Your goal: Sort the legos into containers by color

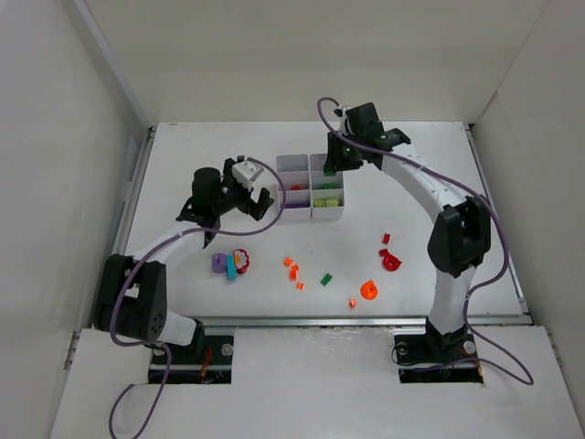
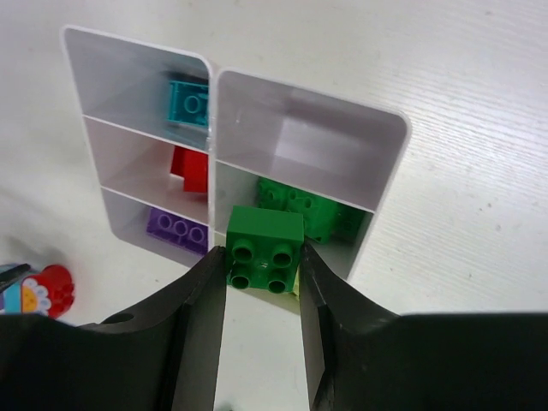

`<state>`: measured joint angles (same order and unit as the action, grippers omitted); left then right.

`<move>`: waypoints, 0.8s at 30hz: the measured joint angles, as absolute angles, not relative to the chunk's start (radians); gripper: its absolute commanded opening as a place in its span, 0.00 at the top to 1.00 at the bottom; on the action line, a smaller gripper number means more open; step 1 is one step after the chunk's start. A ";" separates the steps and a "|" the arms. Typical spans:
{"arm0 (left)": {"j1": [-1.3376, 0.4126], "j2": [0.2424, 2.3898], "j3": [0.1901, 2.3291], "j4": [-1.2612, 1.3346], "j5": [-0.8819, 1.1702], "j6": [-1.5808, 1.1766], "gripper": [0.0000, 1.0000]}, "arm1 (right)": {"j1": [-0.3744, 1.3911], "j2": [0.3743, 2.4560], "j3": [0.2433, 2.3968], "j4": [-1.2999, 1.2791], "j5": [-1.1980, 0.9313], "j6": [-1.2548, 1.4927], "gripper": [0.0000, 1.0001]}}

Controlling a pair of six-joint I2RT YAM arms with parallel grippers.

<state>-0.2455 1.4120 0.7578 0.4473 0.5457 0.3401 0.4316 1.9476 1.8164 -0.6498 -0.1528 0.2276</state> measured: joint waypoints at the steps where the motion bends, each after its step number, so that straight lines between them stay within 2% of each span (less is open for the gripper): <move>1: -0.245 1.407 0.748 0.452 0.529 0.315 0.00 | 0.434 1.948 1.816 -0.658 -0.139 0.229 1.00; 11: -0.310 1.369 0.681 0.497 0.308 0.108 0.00 | 0.460 1.948 1.816 -0.682 -0.049 0.255 1.00; 24: -0.354 1.369 0.680 0.506 0.250 0.094 0.00 | 0.460 1.945 1.817 -0.682 -0.010 0.262 1.00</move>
<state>-0.3538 1.3689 0.6804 0.5056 0.2504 0.0944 0.4599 1.9450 1.8168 -0.6823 -0.0105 0.2623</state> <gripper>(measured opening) 0.997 0.403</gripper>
